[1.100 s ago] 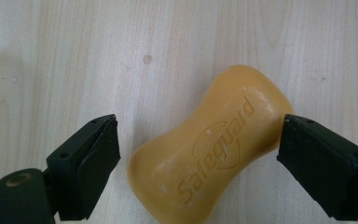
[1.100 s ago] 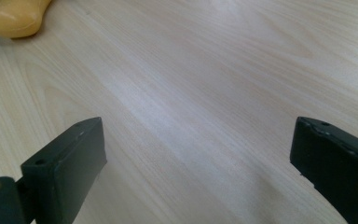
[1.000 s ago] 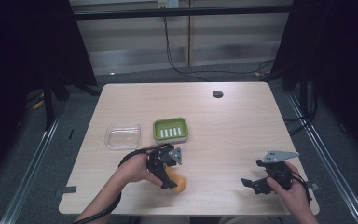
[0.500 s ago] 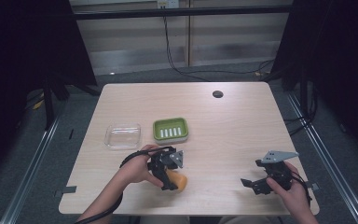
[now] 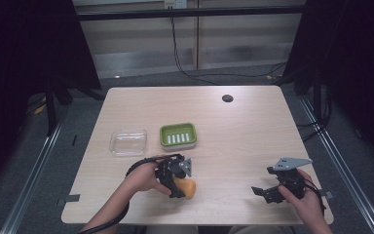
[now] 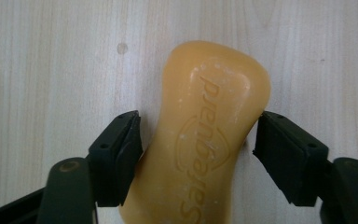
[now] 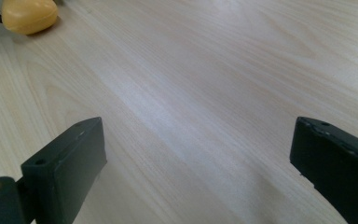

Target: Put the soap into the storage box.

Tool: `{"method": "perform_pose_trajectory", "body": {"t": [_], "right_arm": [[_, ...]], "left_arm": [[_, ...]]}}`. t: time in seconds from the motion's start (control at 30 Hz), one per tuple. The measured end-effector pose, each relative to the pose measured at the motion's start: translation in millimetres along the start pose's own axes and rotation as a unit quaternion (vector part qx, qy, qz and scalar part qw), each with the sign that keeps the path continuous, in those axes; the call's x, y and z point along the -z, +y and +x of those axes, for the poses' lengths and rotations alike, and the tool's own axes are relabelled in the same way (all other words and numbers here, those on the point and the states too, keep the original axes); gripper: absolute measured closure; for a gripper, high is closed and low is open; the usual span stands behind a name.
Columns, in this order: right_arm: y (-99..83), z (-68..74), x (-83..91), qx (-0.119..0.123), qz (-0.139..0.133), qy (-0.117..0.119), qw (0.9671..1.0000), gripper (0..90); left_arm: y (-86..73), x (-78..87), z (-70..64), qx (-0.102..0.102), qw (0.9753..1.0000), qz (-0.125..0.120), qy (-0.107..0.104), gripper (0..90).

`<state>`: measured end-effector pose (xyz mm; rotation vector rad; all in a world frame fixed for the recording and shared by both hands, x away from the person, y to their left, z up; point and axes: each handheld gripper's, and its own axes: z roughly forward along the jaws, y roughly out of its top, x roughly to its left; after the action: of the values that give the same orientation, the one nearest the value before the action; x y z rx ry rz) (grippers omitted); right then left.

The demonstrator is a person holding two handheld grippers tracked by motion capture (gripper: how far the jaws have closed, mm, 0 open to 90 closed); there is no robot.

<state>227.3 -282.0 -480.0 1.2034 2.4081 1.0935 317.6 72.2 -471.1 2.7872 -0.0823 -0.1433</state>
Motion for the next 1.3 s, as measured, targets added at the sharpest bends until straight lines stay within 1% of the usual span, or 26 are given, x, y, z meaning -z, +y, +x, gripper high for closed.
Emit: {"method": "perform_pose_trajectory", "body": {"t": [0.03, 0.1, 0.13, 0.17, 0.2, 0.23, 0.37, 0.43, 0.5, 0.53, 0.6, 0.7, 0.73, 0.87, 0.9, 0.93, 0.97, 1.0, 1.03, 1.07, 1.1, 1.13, 1.2, 1.23, 1.27, 1.3], "right_arm": [[0.0, 0.1, 0.0, 0.000, 0.000, -0.001, 1.0000, 3.5], [0.2, 0.2, 0.2, 0.000, -0.001, -0.002, 1.0000, 3.5], [0.2, 0.1, 0.1, 0.001, -0.001, -0.002, 1.0000, 3.5], [0.2, 0.3, 0.3, 0.000, -0.001, -0.002, 1.0000, 3.5], [0.1, 0.1, 0.3, -0.001, -0.001, -0.002, 1.0000, 3.5], [0.0, 0.0, 0.3, -0.002, 0.000, -0.002, 1.0000, 3.5], [0.3, 0.4, 0.5, -0.001, -0.001, -0.002, 1.0000, 3.5], [0.3, 0.4, 0.5, -0.001, -0.001, -0.002, 1.0000, 3.5], [0.3, 0.4, 0.6, -0.001, -0.001, -0.002, 1.0000, 3.5], [0.3, 0.4, 0.6, -0.002, -0.001, -0.002, 1.0000, 3.5], [0.4, 0.3, 0.3, -0.001, -0.001, -0.002, 1.0000, 3.5], [0.5, 0.7, 0.1, 0.000, -0.001, -0.001, 1.0000, 3.5], [0.5, 1.0, 0.1, -0.001, -0.001, -0.001, 1.0000, 3.5], [0.5, 0.7, 0.1, -0.001, -0.001, -0.002, 1.0000, 3.5], [0.5, 0.8, 0.0, -0.002, 0.000, -0.002, 1.0000, 3.5], [0.5, 1.0, -0.1, -0.001, 0.000, -0.002, 1.0000, 3.5], [0.5, 1.3, 0.0, -0.003, 0.000, 0.000, 1.0000, 3.5], [0.7, 1.4, 0.3, -0.003, 0.000, -0.001, 1.0000, 3.5], [0.7, 1.4, 0.3, -0.003, 0.000, -0.001, 1.0000, 3.5], [0.8, 1.4, 0.2, -0.003, -0.001, -0.002, 1.0000, 3.5], [0.8, 1.4, 0.2, -0.003, 0.000, -0.002, 1.0000, 3.5], [0.8, 1.4, 0.2, -0.003, 0.000, -0.002, 1.0000, 3.5], [0.8, 1.4, 0.3, -0.003, 0.000, -0.001, 1.0000, 3.5], [0.8, 1.5, 0.3, -0.003, 0.000, -0.002, 1.0000, 3.5], [0.8, 1.3, 0.4, -0.002, -0.001, -0.003, 1.0000, 3.5], [0.7, 1.2, 0.5, -0.002, -0.002, -0.003, 1.0000, 3.5]], "left_arm": [[0.3, 0.2, 0.3, -0.003, 1.0000, 0.006, -0.001, 33.9], [0.2, -1.1, 0.5, 0.000, 1.0000, 0.006, -0.001, 35.0], [0.4, -0.7, 0.3, 0.001, 1.0000, 0.007, 0.006, 35.7], [0.5, -0.6, 0.3, 0.001, 1.0000, 0.008, 0.006, 36.1], [0.4, -0.6, 0.2, 0.005, 1.0000, 0.007, 0.004, 36.5], [0.4, -0.7, 0.2, 0.012, 0.9999, 0.008, -0.005, 36.7], [0.7, 0.0, -0.3, 0.020, 0.9997, 0.012, -0.002, 39.4], [1.4, 0.5, -0.8, 0.016, 0.9997, 0.018, 0.000, 41.6], [1.8, 0.2, -1.3, 0.019, 0.9997, 0.018, 0.001, 43.5], [2.6, 0.7, -1.9, 0.015, 0.9996, 0.025, 0.003, 43.5], [3.4, 0.4, -2.5, 0.017, 0.9995, 0.025, 0.012, 46.4], [4.6, 0.3, -3.5, 0.016, 0.9992, 0.032, 0.016, 47.6], [4.5, -0.3, -4.3, 0.021, 0.9992, 0.028, 0.018, 47.8], [6.8, 0.1, -4.0, 0.036, 0.9986, 0.036, 0.015, 48.5], [7.4, 0.3, -3.7, 0.038, 0.9983, 0.041, 0.018, 48.7], [7.7, -0.4, -3.4, 0.039, 0.9983, 0.038, 0.021, 48.7], [8.1, -0.3, -2.9, 0.041, 0.9983, 0.038, 0.014, 48.8], [9.6, 0.0, -3.6, 0.048, 0.9977, 0.046, 0.016, 49.0], [10.6, -0.8, -3.4, 0.056, 0.9973, 0.044, 0.018, 49.0], [10.6, -0.8, -3.4, 0.056, 0.9973, 0.044, 0.018, 49.1], [13.8, -1.2, -3.5, 0.055, 0.9967, 0.057, 0.015, 49.2], [13.8, -1.2, -3.5, 0.055, 0.9967, 0.057, 0.015, 49.2], [17.8, -2.2, -3.2, 0.072, 0.9948, 0.068, 0.024, 49.3], [18.8, -1.5, -1.6, 0.090, 0.9935, 0.069, 0.012, 49.4], [19.0, -2.8, -2.3, 0.103, 0.9924, 0.063, 0.023, 49.4], [19.7, -2.4, -1.5, 0.108, 0.9917, 0.066, 0.019, 49.4]]}}
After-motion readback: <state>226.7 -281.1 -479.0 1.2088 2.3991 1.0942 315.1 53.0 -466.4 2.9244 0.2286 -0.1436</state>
